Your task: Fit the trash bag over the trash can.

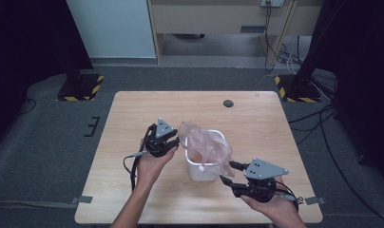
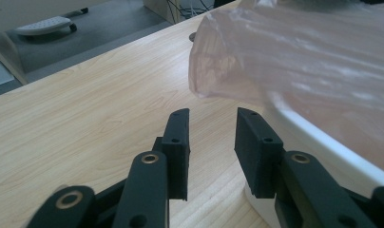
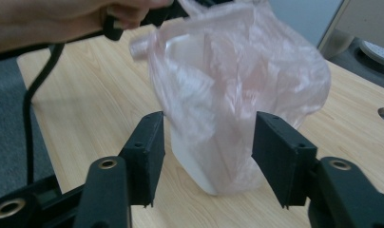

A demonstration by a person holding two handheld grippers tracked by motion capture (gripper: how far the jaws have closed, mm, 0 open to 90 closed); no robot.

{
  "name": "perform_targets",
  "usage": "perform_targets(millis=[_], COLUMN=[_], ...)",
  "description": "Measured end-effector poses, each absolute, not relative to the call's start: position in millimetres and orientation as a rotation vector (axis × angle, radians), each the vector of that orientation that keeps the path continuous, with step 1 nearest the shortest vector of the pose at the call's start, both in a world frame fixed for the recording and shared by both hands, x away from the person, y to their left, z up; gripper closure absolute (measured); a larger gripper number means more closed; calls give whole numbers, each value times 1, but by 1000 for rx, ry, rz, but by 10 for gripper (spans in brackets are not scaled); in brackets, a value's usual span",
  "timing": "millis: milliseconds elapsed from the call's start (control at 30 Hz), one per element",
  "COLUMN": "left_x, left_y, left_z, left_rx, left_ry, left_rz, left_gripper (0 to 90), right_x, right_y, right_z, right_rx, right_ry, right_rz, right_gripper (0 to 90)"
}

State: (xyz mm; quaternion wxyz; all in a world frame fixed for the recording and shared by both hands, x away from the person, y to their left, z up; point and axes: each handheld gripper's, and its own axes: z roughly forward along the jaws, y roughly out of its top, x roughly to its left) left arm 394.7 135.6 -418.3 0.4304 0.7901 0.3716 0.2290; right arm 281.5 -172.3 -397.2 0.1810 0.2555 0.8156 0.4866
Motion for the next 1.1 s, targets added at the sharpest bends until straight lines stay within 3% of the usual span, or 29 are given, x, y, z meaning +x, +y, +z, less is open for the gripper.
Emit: perform_targets(millis=[167, 967, 1033, 1100], left_x=[387, 343, 342, 338], left_y=[139, 142, 140, 139], left_z=[-416, -400, -398, -398], left_rx=[1972, 1982, 1981, 1983], left_ry=[907, 760, 748, 769], left_rz=[573, 555, 553, 524], left_gripper=[664, 605, 597, 592], right_x=[282, 335, 339, 343], right_y=[-172, -151, -148, -144], right_z=[-392, -376, -377, -379], right_rx=[706, 645, 629, 619], right_ry=[2293, 2259, 2273, 2292], right_rz=[1392, 1304, 1277, 1260], right_gripper=[359, 379, 398, 487])
